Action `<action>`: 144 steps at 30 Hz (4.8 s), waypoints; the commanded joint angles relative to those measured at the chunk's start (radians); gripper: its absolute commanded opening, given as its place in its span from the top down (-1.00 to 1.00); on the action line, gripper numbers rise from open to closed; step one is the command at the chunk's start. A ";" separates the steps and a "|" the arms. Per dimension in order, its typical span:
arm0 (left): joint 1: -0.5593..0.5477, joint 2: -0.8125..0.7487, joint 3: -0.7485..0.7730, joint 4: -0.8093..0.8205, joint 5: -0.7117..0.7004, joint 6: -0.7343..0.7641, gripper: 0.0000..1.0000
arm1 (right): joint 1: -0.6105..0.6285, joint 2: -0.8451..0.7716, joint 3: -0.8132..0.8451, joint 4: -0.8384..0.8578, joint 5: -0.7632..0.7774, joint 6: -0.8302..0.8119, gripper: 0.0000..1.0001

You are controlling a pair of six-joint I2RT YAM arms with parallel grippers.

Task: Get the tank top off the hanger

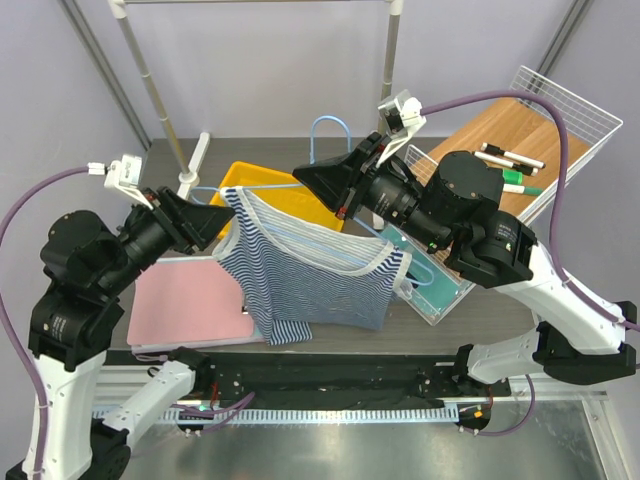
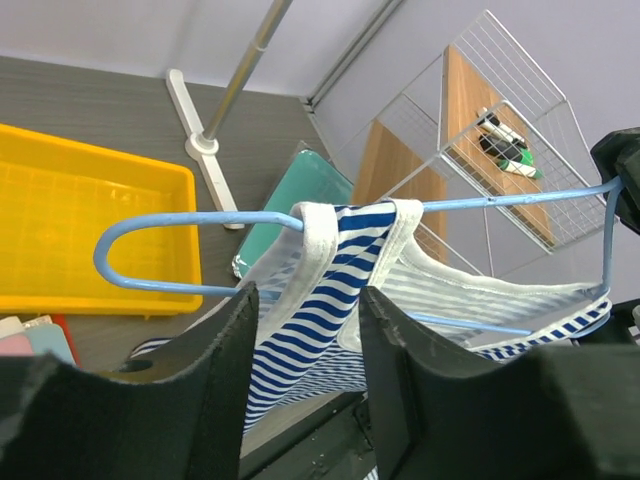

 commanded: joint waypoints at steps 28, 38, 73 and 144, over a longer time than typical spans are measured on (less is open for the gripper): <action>-0.003 -0.029 -0.010 0.099 -0.082 -0.041 0.99 | 0.001 -0.118 -0.100 0.059 0.008 -0.004 0.98; -0.003 -0.059 -0.001 0.069 -0.236 -0.023 0.99 | 0.001 -0.222 -0.171 0.045 -0.047 0.012 0.98; -0.003 -0.113 -0.110 0.020 0.135 0.072 0.16 | 0.001 -0.210 -0.090 0.016 -0.105 -0.009 0.98; -0.239 0.110 -0.250 0.384 0.709 0.025 0.90 | 0.000 0.174 0.335 -0.541 -0.427 -0.066 0.98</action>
